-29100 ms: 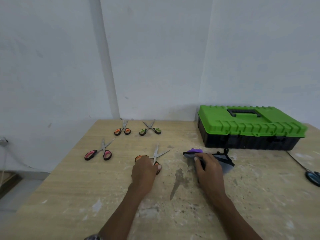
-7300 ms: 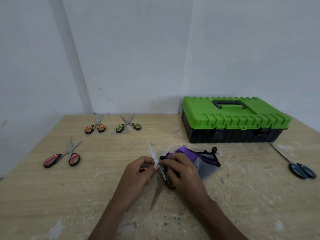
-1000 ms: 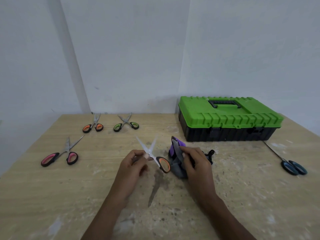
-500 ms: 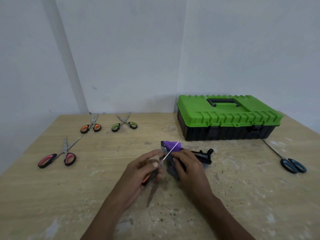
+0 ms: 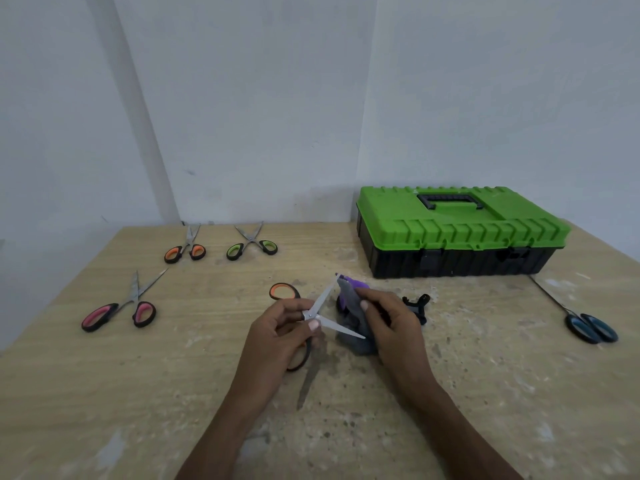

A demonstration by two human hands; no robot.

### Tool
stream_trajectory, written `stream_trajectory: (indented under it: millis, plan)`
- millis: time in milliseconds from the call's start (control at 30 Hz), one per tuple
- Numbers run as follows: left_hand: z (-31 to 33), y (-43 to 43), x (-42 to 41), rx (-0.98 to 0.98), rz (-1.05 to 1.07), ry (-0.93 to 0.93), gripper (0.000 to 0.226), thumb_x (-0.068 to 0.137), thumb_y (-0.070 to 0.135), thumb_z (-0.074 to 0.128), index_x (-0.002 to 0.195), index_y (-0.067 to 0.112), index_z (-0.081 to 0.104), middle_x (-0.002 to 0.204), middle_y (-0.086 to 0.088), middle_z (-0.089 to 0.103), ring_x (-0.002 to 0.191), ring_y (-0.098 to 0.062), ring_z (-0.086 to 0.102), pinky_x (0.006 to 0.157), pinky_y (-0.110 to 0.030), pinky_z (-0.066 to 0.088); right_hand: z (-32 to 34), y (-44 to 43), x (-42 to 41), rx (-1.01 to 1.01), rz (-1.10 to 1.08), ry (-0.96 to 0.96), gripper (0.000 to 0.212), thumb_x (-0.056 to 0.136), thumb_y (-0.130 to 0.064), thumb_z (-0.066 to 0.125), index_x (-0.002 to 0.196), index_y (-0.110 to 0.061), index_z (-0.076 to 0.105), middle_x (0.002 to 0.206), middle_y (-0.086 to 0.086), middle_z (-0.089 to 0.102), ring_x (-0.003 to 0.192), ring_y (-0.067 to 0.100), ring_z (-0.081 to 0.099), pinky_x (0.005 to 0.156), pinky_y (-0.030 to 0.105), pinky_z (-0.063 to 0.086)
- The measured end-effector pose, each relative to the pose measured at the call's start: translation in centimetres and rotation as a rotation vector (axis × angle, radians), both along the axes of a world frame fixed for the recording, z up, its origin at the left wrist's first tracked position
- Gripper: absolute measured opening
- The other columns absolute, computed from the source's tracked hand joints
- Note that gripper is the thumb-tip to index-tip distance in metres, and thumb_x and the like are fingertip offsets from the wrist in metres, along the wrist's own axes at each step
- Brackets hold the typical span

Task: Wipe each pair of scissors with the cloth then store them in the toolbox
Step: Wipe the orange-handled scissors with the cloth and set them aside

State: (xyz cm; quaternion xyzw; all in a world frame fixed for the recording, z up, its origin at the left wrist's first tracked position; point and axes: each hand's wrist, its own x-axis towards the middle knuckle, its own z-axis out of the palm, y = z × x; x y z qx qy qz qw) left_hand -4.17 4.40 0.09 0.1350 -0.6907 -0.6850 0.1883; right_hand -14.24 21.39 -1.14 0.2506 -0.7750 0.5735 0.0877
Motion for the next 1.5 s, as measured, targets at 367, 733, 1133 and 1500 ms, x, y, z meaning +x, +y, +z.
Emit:
stream_trajectory:
  millis: [367,733,1133,1500]
  plan:
    - [-0.2,0.0,-0.2,0.022,0.034,0.024,0.022,0.088,0.007,0.076,0.106,0.021,0.075,0.097,-0.003,0.078,0.092,-0.022,0.076,0.094,-0.049,0.059,-0.1,-0.1,0.1,-0.073,-0.028,0.005,0.026,0.098,-0.007,0.058,0.113,-0.024,0.072,0.111,-0.012,0.067,0.105,0.008,0.064,0.087,0.030,0.053]
    - [0.6,-0.3,-0.2,0.350,0.123,0.122,0.034,0.097,0.002,0.061,0.122,0.022,0.071,0.109,-0.003,0.079,0.101,-0.013,0.074,0.091,-0.036,0.058,0.3,-0.7,2.2,0.075,-0.117,0.313,0.034,0.100,-0.027,0.041,0.126,-0.021,0.062,0.105,-0.011,0.062,0.101,0.009,0.054,0.087,0.025,0.041]
    - [0.6,2.0,-0.1,0.145,0.146,0.144,0.027,0.098,0.013,0.063,0.123,0.019,0.070,0.106,0.002,0.079,0.098,-0.014,0.075,0.077,-0.025,0.061,0.1,-2.3,4.1,0.259,0.066,0.130,0.024,0.097,-0.054,0.048,0.111,-0.040,0.062,0.098,-0.023,0.066,0.095,0.004,0.055,0.088,0.034,0.040]
    - [0.4,-0.4,0.2,-0.327,0.349,0.083,0.028,0.102,0.036,0.056,0.128,0.035,0.067,0.118,0.020,0.066,0.107,0.004,0.061,0.087,-0.020,0.052,0.3,-1.8,3.1,0.023,0.029,-0.031,0.019,0.097,-0.050,0.050,0.106,-0.043,0.066,0.099,-0.020,0.071,0.097,0.010,0.064,0.087,0.053,0.049]
